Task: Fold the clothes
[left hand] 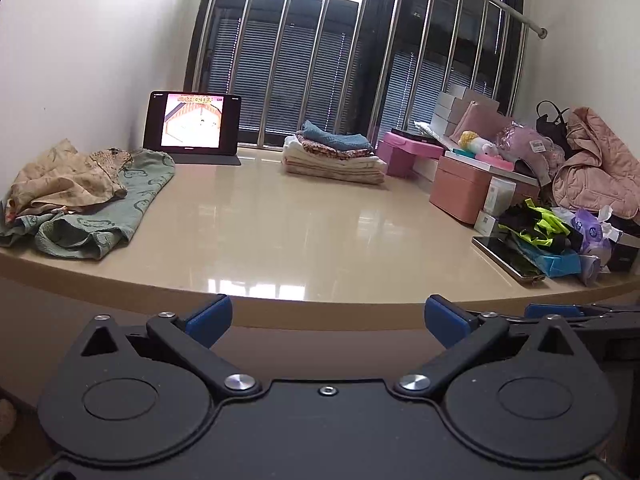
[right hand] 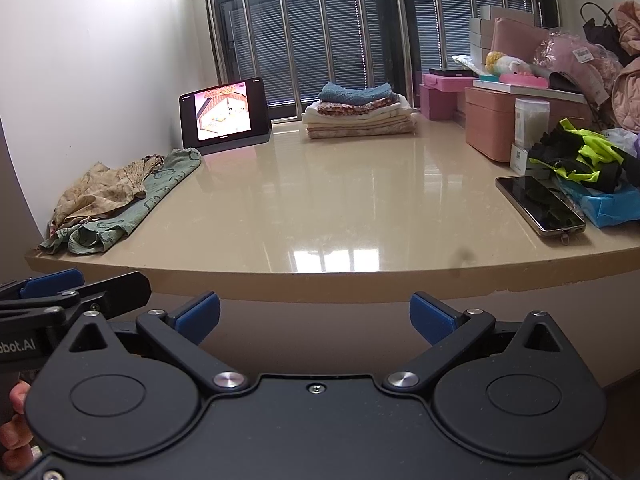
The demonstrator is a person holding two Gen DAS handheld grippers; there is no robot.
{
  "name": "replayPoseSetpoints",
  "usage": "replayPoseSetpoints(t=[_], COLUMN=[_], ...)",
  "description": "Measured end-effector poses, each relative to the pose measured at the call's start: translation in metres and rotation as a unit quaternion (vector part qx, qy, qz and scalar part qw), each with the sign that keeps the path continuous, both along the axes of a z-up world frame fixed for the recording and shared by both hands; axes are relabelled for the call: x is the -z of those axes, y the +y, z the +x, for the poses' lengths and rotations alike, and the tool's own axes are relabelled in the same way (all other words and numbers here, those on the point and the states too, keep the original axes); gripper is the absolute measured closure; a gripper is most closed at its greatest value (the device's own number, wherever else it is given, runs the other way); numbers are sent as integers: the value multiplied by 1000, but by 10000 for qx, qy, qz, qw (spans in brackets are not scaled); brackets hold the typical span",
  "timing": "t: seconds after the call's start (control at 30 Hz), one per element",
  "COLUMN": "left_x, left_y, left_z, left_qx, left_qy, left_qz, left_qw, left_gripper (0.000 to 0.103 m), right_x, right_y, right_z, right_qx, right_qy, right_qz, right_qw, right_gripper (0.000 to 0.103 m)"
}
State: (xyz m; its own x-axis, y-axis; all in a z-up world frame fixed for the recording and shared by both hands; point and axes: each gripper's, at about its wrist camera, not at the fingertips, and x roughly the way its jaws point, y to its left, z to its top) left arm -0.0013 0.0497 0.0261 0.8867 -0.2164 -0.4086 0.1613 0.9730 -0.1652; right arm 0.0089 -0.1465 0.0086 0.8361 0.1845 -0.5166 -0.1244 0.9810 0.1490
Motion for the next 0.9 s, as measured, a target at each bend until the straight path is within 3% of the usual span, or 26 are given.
replayPoseSetpoints(t=[0.9], left_x=[1], left_y=[2], left_z=[2], left_qx=[0], left_qy=[63], left_qz=[-85], left_qw=[9999], left_gripper=[0], right_x=[-1], right_y=[3], right_z=[-1], right_qx=[-21], right_qy=[19], right_qz=[-1], right_qw=[10000], right_gripper=[1])
